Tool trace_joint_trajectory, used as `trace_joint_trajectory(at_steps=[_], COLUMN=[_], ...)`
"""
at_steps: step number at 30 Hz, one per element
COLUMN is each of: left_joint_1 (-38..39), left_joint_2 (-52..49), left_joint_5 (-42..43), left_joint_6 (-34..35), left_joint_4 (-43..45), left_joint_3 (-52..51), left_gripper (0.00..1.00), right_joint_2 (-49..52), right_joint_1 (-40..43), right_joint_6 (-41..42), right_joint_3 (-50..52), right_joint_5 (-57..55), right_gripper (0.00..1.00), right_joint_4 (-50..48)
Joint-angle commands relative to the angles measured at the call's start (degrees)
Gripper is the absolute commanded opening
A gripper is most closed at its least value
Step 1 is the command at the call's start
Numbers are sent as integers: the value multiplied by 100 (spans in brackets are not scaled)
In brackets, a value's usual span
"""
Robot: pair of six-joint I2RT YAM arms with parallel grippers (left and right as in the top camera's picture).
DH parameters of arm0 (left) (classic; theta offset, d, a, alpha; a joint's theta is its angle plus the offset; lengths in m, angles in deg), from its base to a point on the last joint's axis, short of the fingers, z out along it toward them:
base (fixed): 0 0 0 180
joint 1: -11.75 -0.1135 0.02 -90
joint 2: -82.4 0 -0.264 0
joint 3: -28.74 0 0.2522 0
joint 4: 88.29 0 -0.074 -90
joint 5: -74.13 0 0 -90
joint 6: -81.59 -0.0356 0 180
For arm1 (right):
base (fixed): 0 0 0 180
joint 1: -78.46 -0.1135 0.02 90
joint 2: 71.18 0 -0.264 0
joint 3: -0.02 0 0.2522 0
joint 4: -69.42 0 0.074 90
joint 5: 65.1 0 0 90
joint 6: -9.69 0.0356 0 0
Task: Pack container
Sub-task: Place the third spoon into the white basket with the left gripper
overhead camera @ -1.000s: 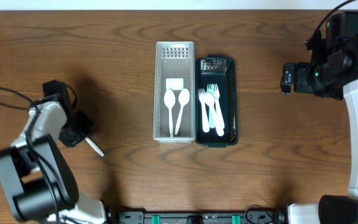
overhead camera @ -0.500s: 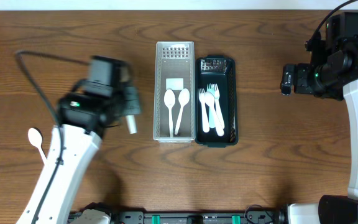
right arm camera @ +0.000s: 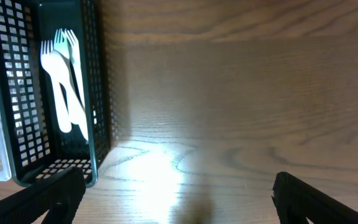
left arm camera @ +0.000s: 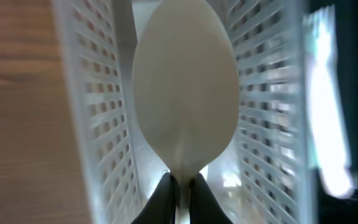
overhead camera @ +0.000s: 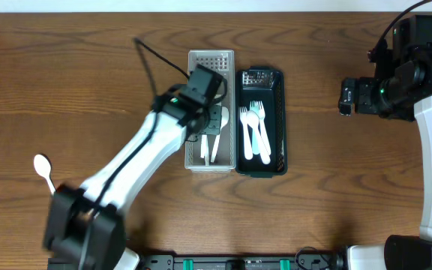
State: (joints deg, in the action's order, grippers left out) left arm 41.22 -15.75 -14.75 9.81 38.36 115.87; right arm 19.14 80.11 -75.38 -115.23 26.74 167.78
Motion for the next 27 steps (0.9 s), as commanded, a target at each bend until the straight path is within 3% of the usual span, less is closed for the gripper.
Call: trace_joint_trajectory(at_steps=[1,4,5,6,8,12,14,16,19,21,27], left_joint_1=[7,7,7,7,7,7,7,7,-28,-136,-1467], left_joint_2=[-468,-671,-682,-680,-612,-389,-254,-92,210,468,1467], left_joint_5=[-7,-7,-7,-7,-7,-33,-160,-487,-997,-1241,-1471], left_joint_6=[92,92,90,90,59,-350,-584,-772,-839,-833,-162], left_joint_4=[37,28,15,2,-13,-103,-444,-979,-1668,-1982,-2857], left_joint_3=[48,48,48,48,57,289,662,1224,1976,2302,2459], left_gripper=[6,17,31,35,41,42,42,49,73,98,98], right_joint_2=[24,24,24,22,22,24,22,22,24,24,22], right_joint_1=[42,42,42,42,42,42,42,42,42,42,42], right_joint_6=[-72,-72,-72,-72,-74,-72,-72,-74,-74,-74,-74], right_joint_3=[26,26,26,26,26,26,26,26,26,26,26], right_joint_5=[-26,-26,-26,-26,-26,-28,-28,-28,-28,-28,-28], right_gripper=[99,99,99,99,99,99,99,99,99,99,99], right_joint_4=[15,28,31,33,39,48,52,55,52,52,55])
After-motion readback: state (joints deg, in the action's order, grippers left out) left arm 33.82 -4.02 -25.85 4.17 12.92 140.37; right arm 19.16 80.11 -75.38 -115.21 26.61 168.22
